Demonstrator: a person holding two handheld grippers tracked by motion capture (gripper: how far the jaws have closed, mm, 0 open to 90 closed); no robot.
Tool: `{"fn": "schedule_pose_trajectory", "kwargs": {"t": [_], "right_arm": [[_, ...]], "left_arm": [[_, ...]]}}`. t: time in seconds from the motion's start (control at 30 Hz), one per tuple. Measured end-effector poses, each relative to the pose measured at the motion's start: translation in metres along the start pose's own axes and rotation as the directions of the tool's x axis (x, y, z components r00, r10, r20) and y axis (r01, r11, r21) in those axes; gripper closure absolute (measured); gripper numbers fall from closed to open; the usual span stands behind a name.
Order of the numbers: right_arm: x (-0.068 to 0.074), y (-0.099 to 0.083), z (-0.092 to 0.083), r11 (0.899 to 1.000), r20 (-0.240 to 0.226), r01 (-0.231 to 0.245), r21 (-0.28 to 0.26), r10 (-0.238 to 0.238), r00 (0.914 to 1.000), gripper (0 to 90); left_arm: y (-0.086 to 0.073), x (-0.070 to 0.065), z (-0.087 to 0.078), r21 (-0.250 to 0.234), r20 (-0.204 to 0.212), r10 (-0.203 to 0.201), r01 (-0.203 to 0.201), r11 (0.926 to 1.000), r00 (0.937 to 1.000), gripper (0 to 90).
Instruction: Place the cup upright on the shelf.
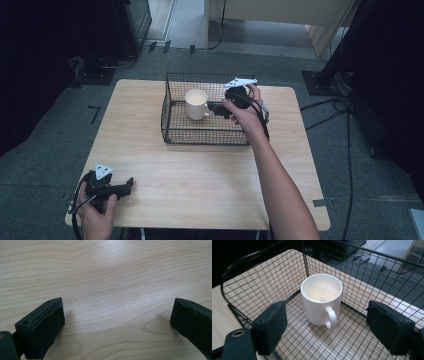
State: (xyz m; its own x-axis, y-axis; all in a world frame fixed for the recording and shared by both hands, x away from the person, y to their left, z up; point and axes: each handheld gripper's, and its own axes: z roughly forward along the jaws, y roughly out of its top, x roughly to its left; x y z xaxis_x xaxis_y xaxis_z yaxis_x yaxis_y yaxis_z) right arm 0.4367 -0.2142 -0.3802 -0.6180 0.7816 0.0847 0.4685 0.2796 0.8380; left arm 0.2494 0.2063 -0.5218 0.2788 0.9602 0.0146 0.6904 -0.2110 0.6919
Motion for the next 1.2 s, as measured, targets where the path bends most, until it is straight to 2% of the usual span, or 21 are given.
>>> {"fn": "schedule_pose_trajectory", "kwargs": {"t": [0.17, 0.27, 0.43, 0.57, 0.7, 0.93, 1.2], "right_arm": [[0.012, -0.007, -0.011, 1.000, -0.013, 0.026, 0.003, -0.026, 0.9996, 15.7], [0.018, -0.013, -0.016, 0.999, 0.003, 0.042, 0.017, -0.042, 0.9991, 15.5], [0.027, -0.025, -0.029, 0.999, -0.011, 0.035, 0.013, -0.034, 0.9993, 15.5], [0.034, -0.034, -0.036, 0.998, -0.019, 0.056, 0.028, -0.056, 0.9983, 15.4], [0.041, -0.044, -0.046, 0.998, -0.025, 0.058, 0.029, -0.057, 0.9981, 15.4], [0.042, -0.060, -0.068, 0.999, -0.013, 0.047, 0.019, -0.046, 0.9988, 15.4], [0.040, -0.087, -0.092, 0.999, -0.009, 0.034, 0.013, -0.033, 0.9994, 15.2]], "left_arm": [[0.000, 0.000, 0.000, -0.002, 0.000, -0.002, 0.002, 1.0000, 1.0000, 0.0], [0.000, 0.000, 0.000, -0.002, 0.000, -0.002, 0.002, 1.0000, 1.0000, 0.0], [0.000, 0.000, 0.000, -0.002, 0.000, -0.003, 0.003, 1.0000, 1.0000, 0.0], [0.000, 0.000, 0.000, -0.002, 0.000, -0.003, 0.003, 1.0000, 1.0000, 0.0], [0.000, 0.000, 0.000, -0.002, 0.000, -0.003, 0.003, 1.0000, 1.0000, 0.0], [0.000, 0.000, 0.000, -0.004, -0.001, -0.003, 0.003, 1.0000, 1.0000, 0.0], [0.000, 0.000, 0.000, -0.004, -0.001, -0.003, 0.003, 1.0000, 1.0000, 0.0]]}}
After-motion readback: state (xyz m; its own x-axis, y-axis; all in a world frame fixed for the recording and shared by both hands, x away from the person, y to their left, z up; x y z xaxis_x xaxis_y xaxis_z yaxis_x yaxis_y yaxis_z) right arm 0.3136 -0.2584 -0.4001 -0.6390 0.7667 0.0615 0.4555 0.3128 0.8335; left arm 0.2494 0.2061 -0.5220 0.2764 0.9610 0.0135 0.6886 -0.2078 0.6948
